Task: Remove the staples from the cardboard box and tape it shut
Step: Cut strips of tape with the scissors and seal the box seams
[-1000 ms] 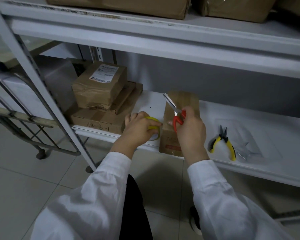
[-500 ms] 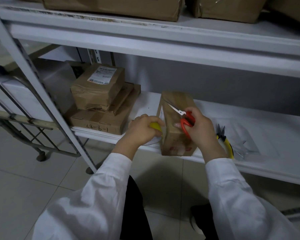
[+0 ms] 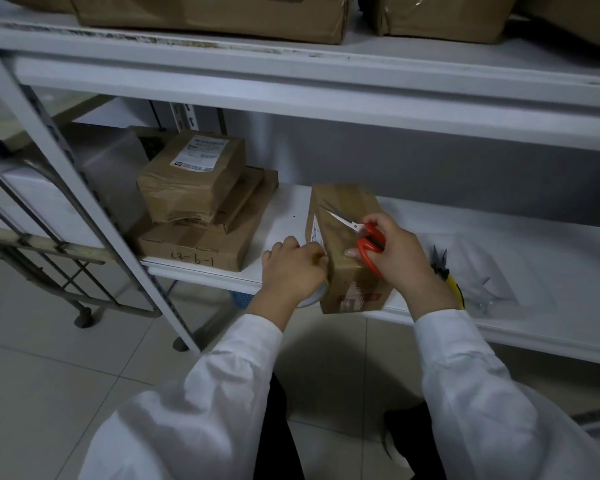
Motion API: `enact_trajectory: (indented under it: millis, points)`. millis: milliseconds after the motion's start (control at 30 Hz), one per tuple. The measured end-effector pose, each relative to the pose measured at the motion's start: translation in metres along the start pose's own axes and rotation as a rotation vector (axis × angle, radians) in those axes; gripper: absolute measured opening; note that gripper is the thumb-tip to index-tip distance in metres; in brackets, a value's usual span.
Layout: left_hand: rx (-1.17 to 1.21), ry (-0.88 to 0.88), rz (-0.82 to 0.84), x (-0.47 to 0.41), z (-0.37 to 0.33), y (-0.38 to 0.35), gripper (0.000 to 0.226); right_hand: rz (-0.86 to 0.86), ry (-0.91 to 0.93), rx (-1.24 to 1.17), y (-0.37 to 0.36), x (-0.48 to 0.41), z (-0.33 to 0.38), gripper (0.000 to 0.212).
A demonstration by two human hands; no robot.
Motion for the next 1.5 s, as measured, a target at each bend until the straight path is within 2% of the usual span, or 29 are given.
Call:
enact_trajectory:
  millis: [100,167,267,333,433,533,700,1000,1100,1200,1367,1467,1500]
  points:
    - [-0.045,0.002,-0.059,0.003,-0.005,-0.004,0.035,-0.038,-0.017,0.066,-0.003,0.0,0.006,0.056]
    - [-0.024,0.008,-0.02,0.003,-0.012,-0.006,0.035,-0.12,-0.011,0.131,-0.01,0.002,0.012,0.047]
    - [0.023,0.028,0.059,0.001,-0.019,-0.014,0.033,-0.192,0.003,0.108,-0.023,0.01,0.014,0.039]
    - [0.163,0.039,0.122,-0.002,-0.016,-0.013,0.032,-0.197,0.001,0.078,-0.025,0.013,0.012,0.039]
    - [0.531,0.051,0.278,-0.005,-0.005,-0.005,0.028,-0.197,-0.011,0.091,-0.017,0.013,0.009,0.038]
    - [0.619,0.05,0.361,-0.005,0.003,-0.002,0.035,-0.188,-0.014,0.123,-0.013,0.012,0.011,0.039]
    - [0.532,0.066,0.334,-0.006,0.003,-0.001,0.039,-0.169,-0.007,0.169,-0.015,0.012,0.015,0.038]
    - [0.329,-0.003,0.282,-0.002,-0.009,0.005,0.027,-0.15,-0.017,0.153,-0.017,0.014,0.015,0.033]
    - [0.346,0.055,0.288,-0.003,-0.001,0.0,0.022,-0.162,-0.016,0.152,-0.016,0.014,0.016,0.033]
    - [0.47,0.109,0.304,-0.001,0.005,-0.002,0.024,-0.166,-0.009,0.172,-0.016,0.013,0.016,0.032]
    - [0.601,0.119,0.258,0.002,0.011,-0.011,0.018,-0.167,-0.034,0.135,-0.015,0.012,0.014,0.034]
    - [0.729,0.1,0.173,0.002,0.011,-0.013,0.006,-0.151,-0.05,0.08,-0.011,0.009,0.012,0.04]
    - [0.75,0.087,0.147,0.001,0.009,-0.013,0.012,-0.14,-0.061,0.048,-0.009,0.009,0.011,0.045]
Point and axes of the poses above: each hand's wrist, its own x-axis away from the middle knuckle, its own y-axis out of the back of the hand, z = x × y, the point moved 1 cm from there along -x, towards the middle knuckle, and after that the axes turned 8 degrees about -x, right-handed, at the moved point
